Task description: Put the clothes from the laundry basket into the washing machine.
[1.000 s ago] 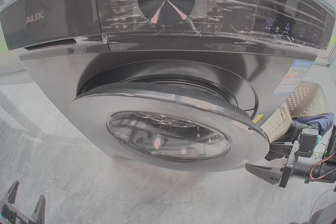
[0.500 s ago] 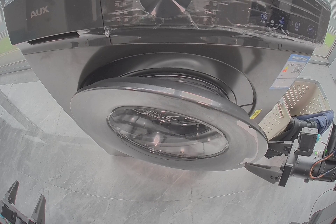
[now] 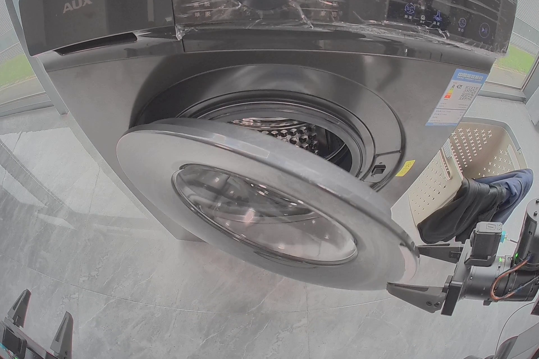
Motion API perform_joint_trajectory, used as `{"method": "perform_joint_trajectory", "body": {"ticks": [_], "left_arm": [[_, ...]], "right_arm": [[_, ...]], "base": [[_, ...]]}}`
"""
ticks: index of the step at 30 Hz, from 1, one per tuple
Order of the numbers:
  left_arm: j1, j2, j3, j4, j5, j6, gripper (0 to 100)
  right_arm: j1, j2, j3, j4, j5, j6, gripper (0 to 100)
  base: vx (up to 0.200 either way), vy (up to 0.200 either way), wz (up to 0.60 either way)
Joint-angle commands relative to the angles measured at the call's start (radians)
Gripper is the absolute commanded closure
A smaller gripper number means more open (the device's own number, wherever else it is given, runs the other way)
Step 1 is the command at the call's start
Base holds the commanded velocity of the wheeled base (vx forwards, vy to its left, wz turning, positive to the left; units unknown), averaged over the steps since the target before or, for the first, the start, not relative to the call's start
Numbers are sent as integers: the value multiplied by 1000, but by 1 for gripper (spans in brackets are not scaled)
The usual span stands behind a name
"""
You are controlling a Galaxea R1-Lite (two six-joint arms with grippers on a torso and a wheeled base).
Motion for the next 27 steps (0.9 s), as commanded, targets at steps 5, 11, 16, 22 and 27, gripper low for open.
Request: {"method": "perform_joint_trajectory", "body": {"ticks": [5, 11, 16, 22, 27], "left_arm": [[0, -17, 18, -1, 0, -1, 0], [0, -17, 18, -1, 0, -1, 0], [0, -17, 18, -1, 0, 0, 0], [0, -17, 18, -1, 0, 0, 0], [0, -17, 18, -1, 0, -1, 0]], "right_arm": [[-1, 40, -33, -4, -4, 2, 0], [13, 81, -30, -4, -4, 3, 0], [45, 87, -10, -41, -3, 9, 0], [70, 73, 40, -53, 0, 13, 0], [48, 69, 80, -51, -4, 0, 0]], "base": [[0, 0, 0], [-167, 0, 0], [-40, 0, 0], [0, 0, 0], [0, 0, 0]]}}
